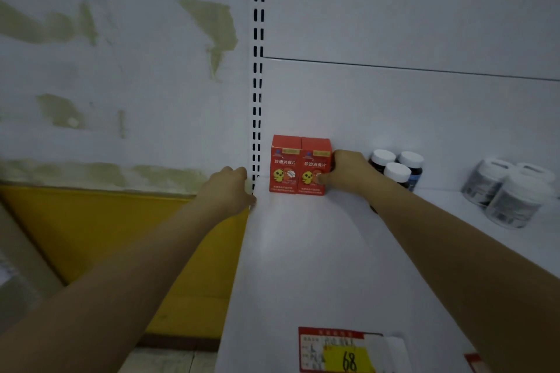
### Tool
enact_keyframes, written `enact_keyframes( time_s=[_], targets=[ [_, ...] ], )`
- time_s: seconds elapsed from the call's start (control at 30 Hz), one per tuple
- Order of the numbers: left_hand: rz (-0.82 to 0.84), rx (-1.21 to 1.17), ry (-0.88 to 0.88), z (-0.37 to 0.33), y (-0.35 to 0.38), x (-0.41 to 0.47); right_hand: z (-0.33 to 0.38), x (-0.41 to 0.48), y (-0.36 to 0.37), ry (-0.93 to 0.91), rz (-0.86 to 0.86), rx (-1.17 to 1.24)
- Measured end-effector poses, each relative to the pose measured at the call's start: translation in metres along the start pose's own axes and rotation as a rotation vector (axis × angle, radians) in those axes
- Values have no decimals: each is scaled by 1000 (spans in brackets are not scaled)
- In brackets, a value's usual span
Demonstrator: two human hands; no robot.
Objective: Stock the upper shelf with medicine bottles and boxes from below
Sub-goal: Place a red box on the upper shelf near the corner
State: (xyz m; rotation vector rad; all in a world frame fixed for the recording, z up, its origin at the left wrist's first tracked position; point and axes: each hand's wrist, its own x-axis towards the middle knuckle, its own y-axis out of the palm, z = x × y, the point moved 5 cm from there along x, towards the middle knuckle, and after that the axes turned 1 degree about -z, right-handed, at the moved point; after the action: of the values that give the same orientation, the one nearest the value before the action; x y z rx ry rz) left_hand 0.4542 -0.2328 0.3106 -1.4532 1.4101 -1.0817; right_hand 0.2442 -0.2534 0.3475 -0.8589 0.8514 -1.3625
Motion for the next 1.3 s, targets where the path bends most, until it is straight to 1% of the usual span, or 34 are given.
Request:
enact_keyframes(
  time_s=[0.17,0.4,0.53,0.73,0.9,1.17,1.3],
  targets=[
    [-11,20,-12,-10,-9,-16,2,-23,-2,-36,79,-180],
    [-37,44,-49,-30,-25,-61,5,-69,-19,-183,71,-302],
    [-51,63,-26,-44,-33,-96,-9,-99,-30,-184,35,-333],
    [-39,56,79,-74,-41,-148,-39,-163,-52,-78,6,-327],
    [-26,39,210,-114,-37,-197,-70,-245,-71,43,-51,-317],
    [99,-85,462,-206,1,-288,-151,-399,-90,290,-87,-294],
    [146,-88,604,-265,27,-335,-204,-477,-98,452,-91,-299]
  ],
)
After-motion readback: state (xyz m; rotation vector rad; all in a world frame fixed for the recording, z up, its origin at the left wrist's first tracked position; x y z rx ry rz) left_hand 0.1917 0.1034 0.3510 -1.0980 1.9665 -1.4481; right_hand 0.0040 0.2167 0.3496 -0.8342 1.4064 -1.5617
